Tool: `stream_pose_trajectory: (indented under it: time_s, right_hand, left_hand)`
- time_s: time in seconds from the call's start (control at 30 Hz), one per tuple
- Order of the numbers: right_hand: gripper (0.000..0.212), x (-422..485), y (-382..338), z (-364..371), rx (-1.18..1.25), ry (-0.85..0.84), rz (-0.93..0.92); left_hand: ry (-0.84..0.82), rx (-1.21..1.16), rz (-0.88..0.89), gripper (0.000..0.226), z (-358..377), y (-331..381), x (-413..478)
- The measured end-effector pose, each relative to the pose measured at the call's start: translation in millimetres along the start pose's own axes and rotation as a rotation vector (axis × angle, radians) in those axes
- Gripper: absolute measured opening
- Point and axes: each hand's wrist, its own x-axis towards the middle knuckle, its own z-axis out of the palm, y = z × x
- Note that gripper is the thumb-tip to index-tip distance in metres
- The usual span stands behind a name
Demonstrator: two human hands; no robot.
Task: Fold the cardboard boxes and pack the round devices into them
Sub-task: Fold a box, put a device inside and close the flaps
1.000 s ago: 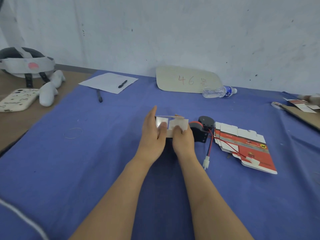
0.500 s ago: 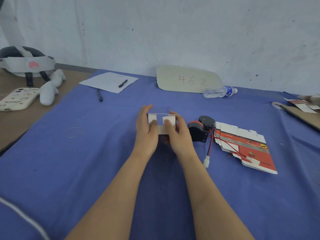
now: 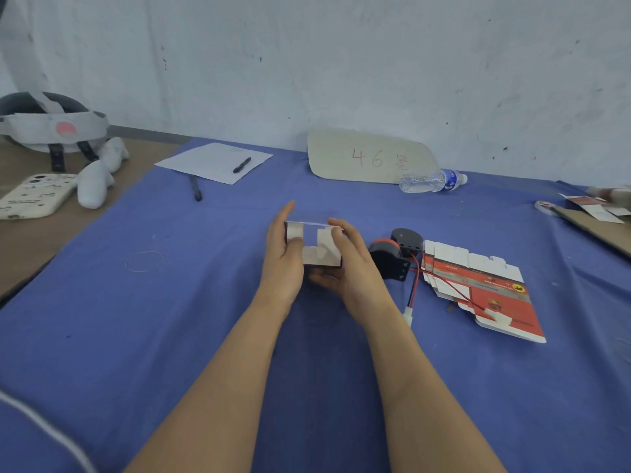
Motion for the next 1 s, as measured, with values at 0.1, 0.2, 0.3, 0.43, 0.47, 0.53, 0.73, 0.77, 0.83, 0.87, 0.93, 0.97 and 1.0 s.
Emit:
stream_pose_trajectory:
  time_s: [0.1, 0.2, 0.3, 0.43, 0.47, 0.53, 0.73, 0.77, 0.83, 0.87, 0.93, 0.97, 1.0]
  right_hand:
    - [0.043, 1.9, -2.9, -2.7, 0.053, -0.010, 0.078]
    - [0.031, 0.8, -2.7, -1.7, -0.011, -0.008, 0.031]
    - [0.023, -0.1, 0.7, -1.7, -0.073, -0.003, -0.042]
    - [0.032, 0.6, 2.2, -2.6, -0.169, 0.063, -0.137]
    - [0.031, 1.0, 2.5, -2.1, -0.198, 0.090, -0.155]
    - [0.027, 0.8, 4.1, -0.8, -0.256, 0.151, -0.189]
    - [0.026, -1.0, 7.6, 1.3, -0.348, 0.285, -0.299]
    - [0.027, -1.3, 7.9, 1.6, -0.350, 0.289, -0.299]
    - [0.028, -1.6, 8.5, 2.4, -0.365, 0.278, -0.296]
    - [0.029, -2.0, 8.5, 3.2, -0.376, 0.270, -0.296]
    - [0.031, -2.2, 8.7, 5.1, -0.393, 0.256, -0.306]
    - [0.032, -2.1, 8.8, 5.7, -0.398, 0.250, -0.314]
    - [0.033, -2.1, 8.7, 6.3, -0.399, 0.242, -0.317]
  left_hand:
    - [-0.008, 0.008, 0.003, 0.051, -1.1, 0.3, 0.3]
    - [-0.025, -0.002, 0.004, 0.055, -2.4, -1.0, 0.4]
    - [-0.033, -0.053, -0.023, 0.054, -4.1, -0.4, 1.8]
    - [-0.069, -0.174, -0.070, 0.050, -4.7, 2.6, 0.8]
    - [-0.078, -0.193, -0.077, 0.047, -4.3, 2.9, -0.1]
    - [-0.102, -0.166, -0.078, 0.046, -3.1, 2.5, -0.9]
    - [-0.088, 0.093, 0.028, 0.064, 2.1, -3.4, -2.2]
    - [-0.082, 0.120, 0.047, 0.065, 2.5, -4.3, -2.3]
    - [-0.052, 0.142, 0.065, 0.065, 2.8, -4.6, -2.0]
    - [-0.030, 0.141, 0.070, 0.065, 3.1, -4.6, -1.1]
    - [0.006, 0.131, 0.070, 0.064, 2.7, -5.4, -0.1]
    - [0.017, 0.120, 0.066, 0.065, 2.2, -6.6, 0.4]
    - [0.021, 0.106, 0.055, 0.065, 2.0, -7.8, 0.7]
